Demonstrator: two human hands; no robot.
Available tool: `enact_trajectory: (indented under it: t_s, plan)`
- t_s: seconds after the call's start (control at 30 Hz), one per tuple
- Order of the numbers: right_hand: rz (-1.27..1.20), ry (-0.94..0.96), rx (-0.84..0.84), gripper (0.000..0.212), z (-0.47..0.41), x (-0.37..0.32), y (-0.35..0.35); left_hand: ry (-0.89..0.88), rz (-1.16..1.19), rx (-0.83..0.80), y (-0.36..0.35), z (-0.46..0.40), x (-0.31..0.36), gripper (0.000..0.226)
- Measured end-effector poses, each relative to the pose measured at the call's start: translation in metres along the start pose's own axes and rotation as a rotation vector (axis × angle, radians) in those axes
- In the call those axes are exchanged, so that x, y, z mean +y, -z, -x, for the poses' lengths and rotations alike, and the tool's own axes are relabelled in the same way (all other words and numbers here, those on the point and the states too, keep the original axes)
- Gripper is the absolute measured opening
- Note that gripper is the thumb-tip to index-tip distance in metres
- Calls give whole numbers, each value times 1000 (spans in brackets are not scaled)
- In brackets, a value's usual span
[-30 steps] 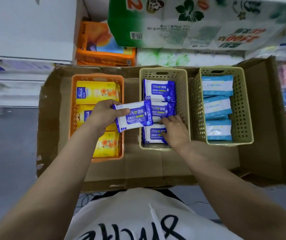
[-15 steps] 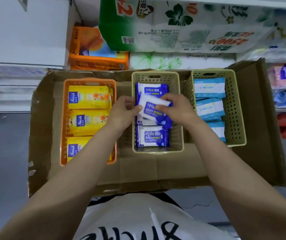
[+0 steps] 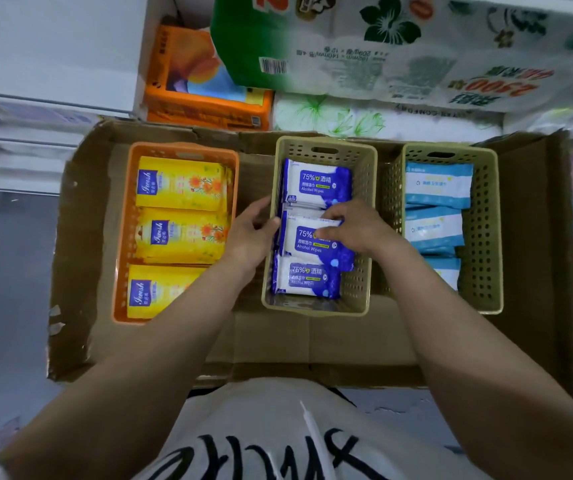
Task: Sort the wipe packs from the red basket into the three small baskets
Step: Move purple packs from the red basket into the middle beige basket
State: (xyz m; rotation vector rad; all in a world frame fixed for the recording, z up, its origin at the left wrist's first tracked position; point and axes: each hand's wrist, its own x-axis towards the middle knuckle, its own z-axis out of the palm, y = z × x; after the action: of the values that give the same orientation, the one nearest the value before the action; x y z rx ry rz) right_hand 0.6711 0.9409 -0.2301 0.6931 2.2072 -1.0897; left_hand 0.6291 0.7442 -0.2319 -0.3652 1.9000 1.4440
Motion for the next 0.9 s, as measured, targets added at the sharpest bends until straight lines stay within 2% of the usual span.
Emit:
enact_trajectory:
  t_s: [0.2, 0.33, 0.5, 0.63, 0.77, 0.9]
  plan:
    - [6, 91, 39, 30, -13, -7, 6, -1, 19, -20, 2, -1, -1, 44]
    - [-26, 81, 111, 44, -26, -20, 24, -5, 17, -26, 2, -1, -1, 44]
    - [149, 81, -70, 43, -37, -29, 32, -19, 11, -32, 3, -2, -2, 44]
    - [287, 70, -136, 48, -36, -20, 13, -20, 24, -27, 2, -2, -4, 43]
    - [375, 84, 6, 41, -30, -12, -7, -3, 29, -17, 1, -3, -3, 43]
    - [599, 85, 192, 43, -21, -17, -19, -20, 4, -7, 0, -2, -3, 43]
